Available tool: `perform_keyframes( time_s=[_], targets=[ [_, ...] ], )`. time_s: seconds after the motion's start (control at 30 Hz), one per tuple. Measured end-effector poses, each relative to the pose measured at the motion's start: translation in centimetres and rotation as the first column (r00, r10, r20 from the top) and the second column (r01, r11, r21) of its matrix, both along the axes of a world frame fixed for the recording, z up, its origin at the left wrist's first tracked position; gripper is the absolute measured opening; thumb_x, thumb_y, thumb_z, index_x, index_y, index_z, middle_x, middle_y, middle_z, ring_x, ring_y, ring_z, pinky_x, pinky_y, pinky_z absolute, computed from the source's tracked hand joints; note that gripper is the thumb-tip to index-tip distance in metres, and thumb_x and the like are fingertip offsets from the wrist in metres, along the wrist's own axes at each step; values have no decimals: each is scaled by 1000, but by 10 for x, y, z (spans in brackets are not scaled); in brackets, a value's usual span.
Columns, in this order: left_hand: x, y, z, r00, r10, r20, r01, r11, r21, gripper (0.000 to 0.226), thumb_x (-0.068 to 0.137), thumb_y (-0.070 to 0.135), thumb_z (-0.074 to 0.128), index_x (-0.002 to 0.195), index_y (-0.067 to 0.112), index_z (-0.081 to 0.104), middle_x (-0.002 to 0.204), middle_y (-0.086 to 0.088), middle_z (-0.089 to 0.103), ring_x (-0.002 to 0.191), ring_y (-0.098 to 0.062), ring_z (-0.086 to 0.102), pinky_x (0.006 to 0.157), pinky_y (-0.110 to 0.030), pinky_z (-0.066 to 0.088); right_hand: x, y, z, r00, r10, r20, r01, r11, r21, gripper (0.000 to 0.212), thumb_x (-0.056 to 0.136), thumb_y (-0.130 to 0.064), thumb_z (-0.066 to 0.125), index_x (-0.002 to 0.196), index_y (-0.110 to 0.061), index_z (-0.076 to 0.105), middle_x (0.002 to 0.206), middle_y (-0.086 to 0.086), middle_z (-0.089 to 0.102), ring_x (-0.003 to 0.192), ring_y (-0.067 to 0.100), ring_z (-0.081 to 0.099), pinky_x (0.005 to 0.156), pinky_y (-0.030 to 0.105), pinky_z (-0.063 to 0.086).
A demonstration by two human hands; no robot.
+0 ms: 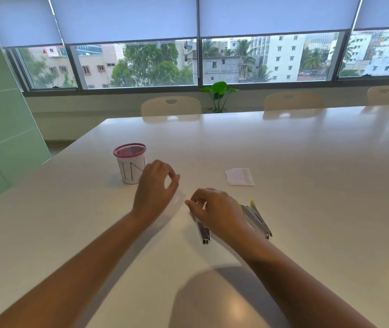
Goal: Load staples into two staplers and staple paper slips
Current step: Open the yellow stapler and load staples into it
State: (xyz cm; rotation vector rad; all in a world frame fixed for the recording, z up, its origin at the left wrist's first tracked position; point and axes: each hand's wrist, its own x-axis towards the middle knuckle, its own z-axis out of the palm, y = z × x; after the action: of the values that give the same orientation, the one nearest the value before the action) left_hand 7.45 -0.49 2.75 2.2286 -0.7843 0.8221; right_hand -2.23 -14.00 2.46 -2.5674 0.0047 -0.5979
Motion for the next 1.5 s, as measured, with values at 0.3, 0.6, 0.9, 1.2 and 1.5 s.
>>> perform_keyframes(
  time_s=[0.3, 0.6, 0.9, 1.2, 1.5],
  targets=[
    [-70, -31, -27, 954, -36, -296, 9, 996, -92, 17, 88, 27, 57, 84, 11, 59, 93, 2, 53, 91, -12, 46, 77, -20, 34, -6, -49, 15, 912, -375, -166, 353, 924, -145, 39, 86, -40, 60, 119, -21, 55, 124, 6, 51, 114, 26, 50, 88, 36, 43],
    [-80, -29, -39, 961, -111, -254, 118, 993, 14, 18, 85, 31, 61, 96, 18, 64, 106, 5, 62, 105, -17, 50, 89, -34, 42, -11, -61, 15, 710, -464, -529, 344, 885, -315, 64, 85, -42, 61, 135, -13, 34, 136, 9, 46, 125, 28, 46, 93, 35, 42],
    [-77, -23, -32, 950, -152, -274, 89, 969, -231, 2, 87, 22, 58, 86, 23, 59, 83, 16, 55, 87, -10, 51, 75, -19, 40, -9, -51, 24, 878, -195, -438, 223, 975, 13, 37, 88, -26, 58, 120, -8, 55, 117, 11, 61, 95, 24, 58, 75, 27, 48],
    [-79, -19, -18, 790, -315, -526, -13, 849, -528, 32, 82, 49, 45, 70, 20, 52, 62, -2, 56, 57, -13, 52, 56, -27, 45, -13, -14, 28, 969, 221, -114, -187, 950, 250, 61, 71, -31, 78, 125, -28, 50, 92, -6, 50, 66, 1, 48, 55, 6, 38],
    [-82, -23, -9, 537, -533, -654, -50, 754, -655, 41, 99, 25, 31, 68, 5, 49, 43, -6, 52, 29, -11, 42, 32, -17, 36, -3, -6, 15, 989, 143, -28, -94, 778, 622, 26, 83, -27, 68, 107, -16, 69, 78, -6, 67, 70, 1, 61, 65, 9, 46]
  ],
)
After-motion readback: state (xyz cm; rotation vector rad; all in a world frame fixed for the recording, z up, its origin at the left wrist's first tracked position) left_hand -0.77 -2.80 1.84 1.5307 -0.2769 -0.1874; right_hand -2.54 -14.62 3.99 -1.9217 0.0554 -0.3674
